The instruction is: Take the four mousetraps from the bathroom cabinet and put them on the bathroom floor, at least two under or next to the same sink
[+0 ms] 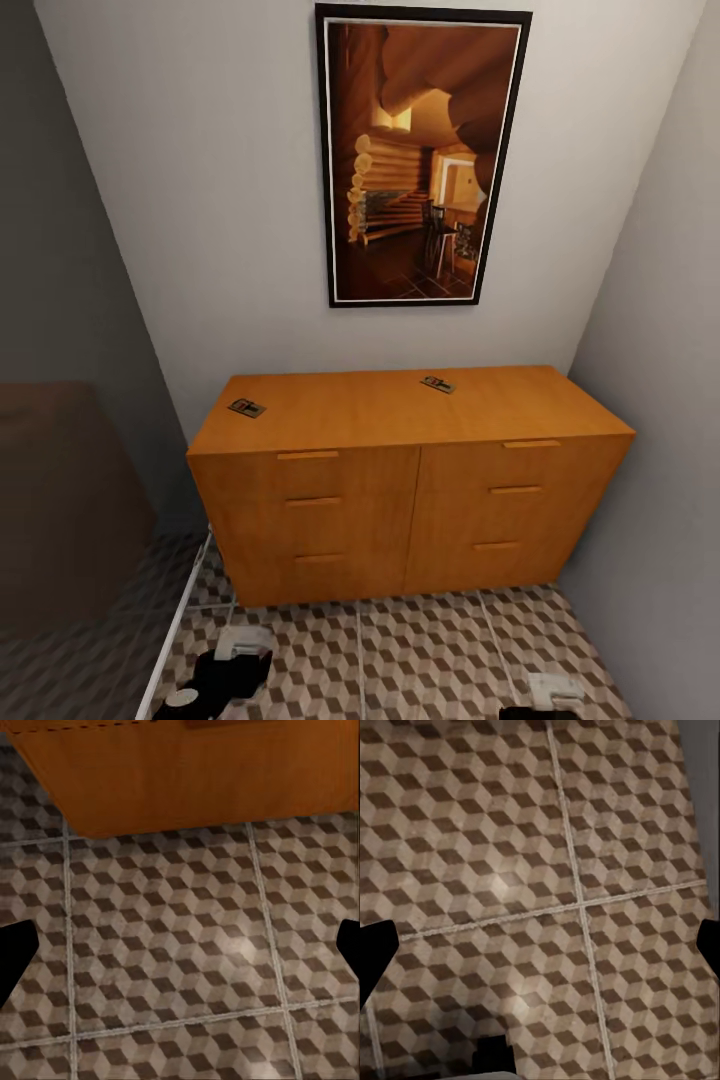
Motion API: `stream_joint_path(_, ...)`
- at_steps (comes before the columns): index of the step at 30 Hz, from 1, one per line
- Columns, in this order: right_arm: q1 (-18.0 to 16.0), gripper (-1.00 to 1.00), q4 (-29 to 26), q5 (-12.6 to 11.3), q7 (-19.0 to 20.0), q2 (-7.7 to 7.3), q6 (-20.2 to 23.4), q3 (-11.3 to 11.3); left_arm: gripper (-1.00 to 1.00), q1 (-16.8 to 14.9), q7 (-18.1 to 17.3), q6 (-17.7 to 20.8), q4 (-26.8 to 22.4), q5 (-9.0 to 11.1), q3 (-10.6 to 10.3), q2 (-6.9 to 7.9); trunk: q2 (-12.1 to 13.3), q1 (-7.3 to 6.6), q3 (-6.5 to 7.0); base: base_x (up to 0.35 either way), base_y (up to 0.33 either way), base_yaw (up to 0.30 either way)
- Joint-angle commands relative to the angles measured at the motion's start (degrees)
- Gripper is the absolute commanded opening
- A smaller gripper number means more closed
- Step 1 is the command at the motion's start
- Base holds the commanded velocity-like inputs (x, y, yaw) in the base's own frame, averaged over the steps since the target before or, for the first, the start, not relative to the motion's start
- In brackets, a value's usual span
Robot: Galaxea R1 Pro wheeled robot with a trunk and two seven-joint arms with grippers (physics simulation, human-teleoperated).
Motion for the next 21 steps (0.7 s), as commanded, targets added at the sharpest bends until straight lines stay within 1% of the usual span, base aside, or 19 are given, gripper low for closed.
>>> stream_joint_path(1, 0.0, 1.00, -2.1, 0.6, 0.1, 0.01, 1.5, 0.0, 1.00, -0.1, 0.1, 1.3, -2.1, 0.2, -0.2, 0.07, 0.0, 0.00, -0.07, 0.000, 0.000, 0.000)
stream_joint_path(5, 0.0, 1.00, -9.3, 0.7, 0.1, -0.06, 5.1, 0.0, 1.00, -0.2, 0.1, 4.9, -9.7, -0.5, -0.1, 0.03, 0.0, 0.00, -0.07, 0.000, 0.000, 0.000)
stream_joint_path(6, 0.0, 1.00, -12.7, 0.8, 0.1, -0.09, 7.2, 0.0, 1.00, -0.2, 0.1, 6.9, -13.5, -0.7, -0.1, -0.01, 0.0, 0.00, -0.07, 0.000, 0.000, 0.000)
stream_joint_path(13, 0.0, 1.00, -24.6, 0.7, 0.1, -0.20, 15.4, 0.0, 1.00, -0.3, 0.1, 14.2, -25.2, -0.9, -0.1, -0.18, 0.0, 0.00, -0.07, 0.000, 0.000, 0.000)
stream_joint_path(14, 0.0, 1.00, -28.4, 0.7, 0.1, -0.21, 17.9, 0.0, 1.00, -0.4, 0.1, 16.3, -27.7, -1.0, -0.1, -0.26, 0.0, 0.00, -0.07, 0.000, 0.000, 0.000)
stream_joint_path(19, 0.0, 1.00, -36.3, 0.7, 0.1, -0.24, 23.7, 0.0, 1.00, -0.6, 0.1, 20.8, -31.8, -0.9, -0.1, -0.55, 0.0, 0.00, -0.07, 0.000, 0.000, 0.000)
stream_joint_path(21, 0.0, 1.00, -38.8, 0.7, 0.1, -0.27, 26.1, 0.0, 1.00, -0.6, 0.1, 22.0, -33.0, -0.9, -0.1, -0.69, 0.0, 0.00, -0.07, 0.000, 0.000, 0.000)
